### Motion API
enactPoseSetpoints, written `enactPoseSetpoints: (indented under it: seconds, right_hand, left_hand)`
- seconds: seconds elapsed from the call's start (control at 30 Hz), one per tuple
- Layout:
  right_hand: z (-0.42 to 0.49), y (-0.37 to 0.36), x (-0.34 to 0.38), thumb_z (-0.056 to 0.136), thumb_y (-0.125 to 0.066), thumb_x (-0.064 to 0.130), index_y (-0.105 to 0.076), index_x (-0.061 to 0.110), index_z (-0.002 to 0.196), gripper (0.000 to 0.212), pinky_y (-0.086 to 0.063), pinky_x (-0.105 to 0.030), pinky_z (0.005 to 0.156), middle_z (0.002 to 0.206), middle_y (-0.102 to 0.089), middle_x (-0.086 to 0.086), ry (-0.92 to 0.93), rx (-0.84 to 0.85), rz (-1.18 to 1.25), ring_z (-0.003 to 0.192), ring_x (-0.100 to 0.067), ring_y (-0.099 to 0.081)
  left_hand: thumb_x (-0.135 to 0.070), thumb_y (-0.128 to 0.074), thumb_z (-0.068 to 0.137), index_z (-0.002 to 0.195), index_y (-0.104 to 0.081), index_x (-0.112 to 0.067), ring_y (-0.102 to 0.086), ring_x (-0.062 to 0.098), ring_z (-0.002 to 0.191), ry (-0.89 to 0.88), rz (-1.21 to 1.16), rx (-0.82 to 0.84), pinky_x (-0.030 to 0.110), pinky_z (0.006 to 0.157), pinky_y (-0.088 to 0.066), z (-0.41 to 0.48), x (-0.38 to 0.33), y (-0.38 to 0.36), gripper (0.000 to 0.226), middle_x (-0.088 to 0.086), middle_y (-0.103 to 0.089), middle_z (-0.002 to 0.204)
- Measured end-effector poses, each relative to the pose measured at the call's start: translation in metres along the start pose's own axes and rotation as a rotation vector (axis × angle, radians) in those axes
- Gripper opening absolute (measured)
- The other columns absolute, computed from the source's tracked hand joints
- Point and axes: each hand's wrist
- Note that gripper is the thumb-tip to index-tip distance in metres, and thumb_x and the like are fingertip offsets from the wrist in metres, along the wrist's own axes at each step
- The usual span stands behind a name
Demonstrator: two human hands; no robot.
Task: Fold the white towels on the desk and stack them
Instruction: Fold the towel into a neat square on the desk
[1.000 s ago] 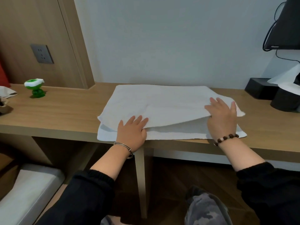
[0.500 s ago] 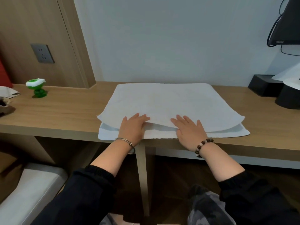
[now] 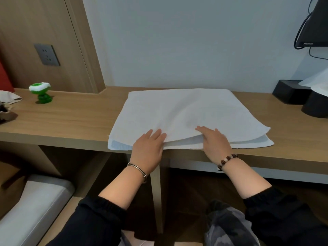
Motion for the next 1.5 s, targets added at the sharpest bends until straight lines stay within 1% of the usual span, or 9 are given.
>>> enactPoseSetpoints:
  seconds: [0.1,0.33,0.47,0.63,0.77,0.93,1.13,1.37,1.5]
  right_hand:
    - [-0.006,0.008,-0.005,0.073,-0.058,-0.016,-0.065,0.004,0.114,0.047,-0.014,-0.046,0.114,0.120,-0.065,-0.012,0.184,-0.226,-0.186,0.123,-0.029,-0.054]
    - [-0.020,-0.007,-0.010,0.100,-0.032,0.018,-0.029,0.027,0.147,0.049,-0.005,-0.035,0.117,0.156,-0.021,0.009,0.112,0.115,-0.229,0.145,-0.008,-0.013]
    - [-0.012,-0.011,-0.005,0.100,-0.029,0.019,-0.023,0.029,0.149,0.051,-0.006,-0.041,0.117,0.158,-0.016,0.009,0.043,0.144,-0.279,0.145,-0.009,-0.010]
    - [0.019,0.005,-0.002,0.094,-0.031,0.003,-0.018,0.028,0.151,0.063,-0.004,-0.045,0.118,0.159,-0.009,0.010,-0.068,0.320,-0.207,0.146,-0.011,-0.007]
    - [0.049,0.020,0.012,0.099,-0.032,0.020,-0.031,0.012,0.143,0.045,-0.025,-0.046,0.113,0.152,-0.028,-0.008,-0.060,0.581,-0.227,0.137,-0.028,-0.028]
    - [0.062,-0.002,0.046,0.102,-0.024,0.035,-0.020,0.020,0.150,0.050,-0.010,-0.047,0.116,0.157,-0.019,-0.001,0.021,0.270,-0.041,0.144,-0.020,-0.016]
    - [0.055,-0.040,0.042,0.100,-0.010,0.041,-0.009,0.029,0.151,0.053,0.000,-0.050,0.115,0.160,0.000,0.002,0.004,0.337,-0.273,0.147,-0.019,0.000]
    - [0.052,-0.037,0.051,0.101,-0.010,0.037,-0.005,0.028,0.152,0.053,0.000,-0.051,0.115,0.160,0.004,0.002,-0.092,0.370,-0.299,0.147,-0.020,0.003]
    - [0.051,-0.037,0.081,0.101,-0.022,0.021,-0.032,0.010,0.142,0.044,-0.015,-0.048,0.113,0.155,-0.021,-0.008,0.159,0.312,-0.165,0.143,-0.024,-0.017]
  left_hand:
    - [-0.027,-0.042,0.097,0.140,-0.043,-0.025,-0.036,0.019,0.137,0.028,-0.027,-0.005,0.033,0.107,-0.034,0.001,0.005,-0.004,0.043,-0.002,-0.041,0.147]
    - [-0.020,-0.042,0.097,0.142,-0.039,-0.024,-0.032,0.018,0.138,0.009,-0.019,-0.004,0.032,0.110,-0.028,0.001,0.007,-0.005,0.045,-0.002,-0.038,0.149]
    - [-0.003,-0.044,0.089,0.138,-0.039,-0.026,-0.033,0.020,0.136,0.039,0.126,0.045,0.040,0.110,-0.025,0.008,0.027,-0.004,0.054,-0.003,-0.039,0.146]
    - [-0.024,-0.034,0.099,0.142,-0.035,-0.030,-0.017,0.017,0.144,0.203,0.043,0.124,0.052,0.114,-0.010,0.018,0.035,-0.001,0.044,-0.007,-0.027,0.154]
    - [-0.028,-0.033,0.099,0.145,-0.031,-0.030,-0.015,0.018,0.144,0.164,0.005,0.191,0.051,0.114,-0.010,0.025,0.034,0.002,0.046,-0.006,-0.023,0.155]
    - [-0.026,-0.036,0.096,0.133,-0.046,-0.029,-0.031,0.017,0.136,0.218,0.083,0.116,0.054,0.111,-0.014,0.016,0.057,0.010,0.039,-0.007,-0.045,0.141]
    - [-0.018,-0.041,0.097,0.132,-0.050,-0.030,-0.033,0.016,0.135,0.139,0.116,0.107,0.043,0.110,-0.018,0.001,0.105,0.022,0.038,-0.008,-0.047,0.141]
    - [-0.025,-0.051,0.097,0.135,-0.052,-0.023,-0.030,0.008,0.138,0.150,-0.315,0.075,0.023,0.112,-0.015,-0.022,0.137,0.030,0.038,-0.009,-0.040,0.146]
    - [-0.023,-0.063,0.089,0.124,-0.062,-0.024,-0.039,-0.003,0.126,0.257,-0.560,0.059,0.013,0.105,-0.022,-0.022,0.140,0.034,0.034,-0.013,-0.050,0.137]
Point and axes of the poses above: each hand's wrist, its own z-axis towards the middle knuckle, its own y-axis out of the back of the hand, x = y × z
